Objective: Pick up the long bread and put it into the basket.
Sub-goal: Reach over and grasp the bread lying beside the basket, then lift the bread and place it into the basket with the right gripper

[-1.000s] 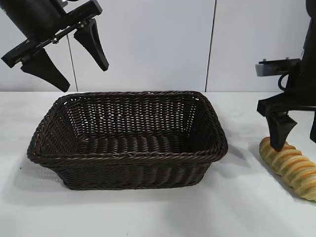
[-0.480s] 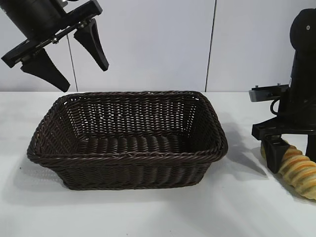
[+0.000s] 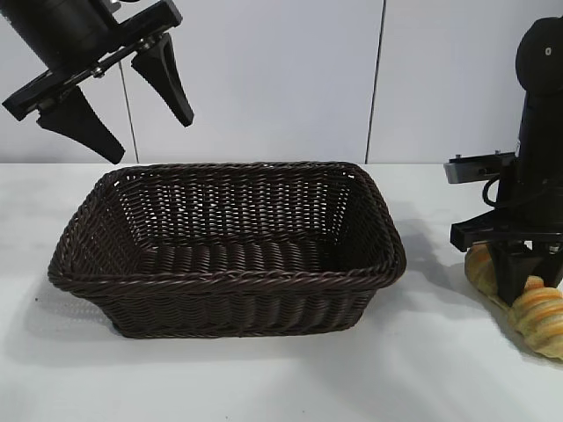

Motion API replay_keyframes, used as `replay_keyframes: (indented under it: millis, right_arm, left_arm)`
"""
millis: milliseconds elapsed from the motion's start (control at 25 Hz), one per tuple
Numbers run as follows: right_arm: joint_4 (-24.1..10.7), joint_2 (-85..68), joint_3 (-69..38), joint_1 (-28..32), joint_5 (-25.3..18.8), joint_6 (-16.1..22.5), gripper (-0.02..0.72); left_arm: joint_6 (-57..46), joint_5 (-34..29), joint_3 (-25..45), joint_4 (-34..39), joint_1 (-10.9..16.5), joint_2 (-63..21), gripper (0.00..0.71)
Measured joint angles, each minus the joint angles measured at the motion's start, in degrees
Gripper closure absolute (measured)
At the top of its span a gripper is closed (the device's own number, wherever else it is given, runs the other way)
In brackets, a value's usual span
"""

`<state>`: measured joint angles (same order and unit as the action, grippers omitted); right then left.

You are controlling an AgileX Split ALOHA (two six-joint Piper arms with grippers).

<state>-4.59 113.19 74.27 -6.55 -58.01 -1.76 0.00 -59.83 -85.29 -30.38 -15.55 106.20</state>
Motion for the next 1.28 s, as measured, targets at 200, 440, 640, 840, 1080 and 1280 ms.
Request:
replay_keyframes:
  millis: [200, 440, 640, 840, 1080, 1280]
  right_arm:
    - [1.8, -2.41, 7.16, 0.0, -6.9, 0.02, 0.474]
    - [3.68, -2.89, 16.24, 0.0, -11.31, 0.02, 0.481]
    - [5.48, -3.76, 21.41, 0.0, -11.56, 0.02, 0.482]
    - [6.44, -4.2, 22.99, 0.0, -11.97, 0.02, 0.482]
    - [9.58, -4.2, 22.99, -0.89, -12.32, 0.02, 0.482]
    - [9.83, -4.2, 22.99, -6.0, -12.46, 0.02, 0.482]
  left_arm:
    - [0.0, 0.07, 0.0, 0.0, 0.0, 0.0, 0.148]
    - [0.0, 0.07, 0.0, 0.0, 0.0, 0.0, 0.148]
    - [0.0, 0.07, 0.0, 0.0, 0.0, 0.0, 0.148]
    - [0.0, 0.07, 0.0, 0.0, 0.0, 0.0, 0.148]
    - [0.0, 0.07, 0.0, 0.0, 0.0, 0.0, 0.148]
    - [0.0, 0.07, 0.0, 0.0, 0.0, 0.0, 0.148]
